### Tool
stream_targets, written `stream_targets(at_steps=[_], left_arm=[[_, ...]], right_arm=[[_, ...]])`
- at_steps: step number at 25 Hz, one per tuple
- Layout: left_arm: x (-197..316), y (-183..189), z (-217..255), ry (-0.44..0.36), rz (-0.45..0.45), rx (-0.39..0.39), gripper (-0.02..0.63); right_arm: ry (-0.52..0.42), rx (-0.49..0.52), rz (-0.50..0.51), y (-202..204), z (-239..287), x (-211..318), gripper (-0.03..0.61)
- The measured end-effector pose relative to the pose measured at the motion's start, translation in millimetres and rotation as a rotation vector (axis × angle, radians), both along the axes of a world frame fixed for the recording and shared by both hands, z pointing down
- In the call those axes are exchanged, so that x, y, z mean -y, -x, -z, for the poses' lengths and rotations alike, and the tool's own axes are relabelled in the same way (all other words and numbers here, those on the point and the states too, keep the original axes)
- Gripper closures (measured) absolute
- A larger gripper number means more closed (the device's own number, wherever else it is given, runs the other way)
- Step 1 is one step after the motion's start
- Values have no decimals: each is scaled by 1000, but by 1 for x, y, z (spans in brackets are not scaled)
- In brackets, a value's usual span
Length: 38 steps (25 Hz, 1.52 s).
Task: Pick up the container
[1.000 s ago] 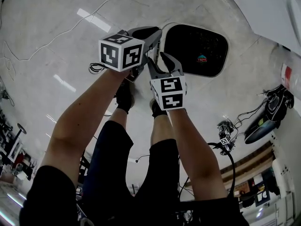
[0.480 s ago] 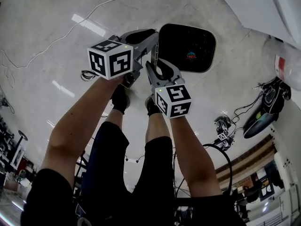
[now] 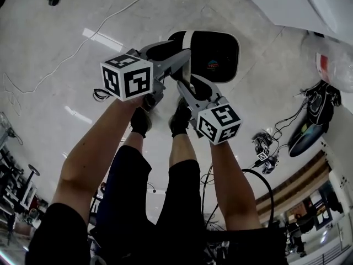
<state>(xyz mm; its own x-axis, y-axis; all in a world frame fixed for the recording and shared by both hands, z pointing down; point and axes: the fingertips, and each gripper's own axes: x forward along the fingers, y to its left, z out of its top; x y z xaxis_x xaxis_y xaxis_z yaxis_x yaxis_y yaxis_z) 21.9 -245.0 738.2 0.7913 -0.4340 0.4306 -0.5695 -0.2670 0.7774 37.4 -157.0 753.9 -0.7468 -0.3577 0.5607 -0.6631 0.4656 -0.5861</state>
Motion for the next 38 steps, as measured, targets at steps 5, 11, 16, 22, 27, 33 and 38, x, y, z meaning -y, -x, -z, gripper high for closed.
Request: stream_targets(at_steps=[5, 11, 16, 22, 27, 33, 38], left_arm=[[-9, -27, -7, 36, -66, -45, 426], [-16, -81, -2, 73, -160, -175, 426], [-19, -114, -3, 62, -233, -183, 455], [-15, -139, -8, 99, -209, -233, 479], [-13, -147, -9, 130, -212, -256, 500], [-20, -130, -4, 194, -193, -265, 511], [-51, -119, 2, 229, -286, -226, 514]], right_arm=[[-3, 12, -28, -22, 9, 5, 468], [-7, 36, -64, -54, 13, 9, 468], [-14, 33, -69, -72, 15, 12, 468], [-51, -67, -60, -97, 9, 6, 468], [-19, -59, -112, -122, 9, -7, 447], [-36, -20, -156, -134, 37, -11, 434], [-93, 49, -231, -143, 80, -1, 442]])
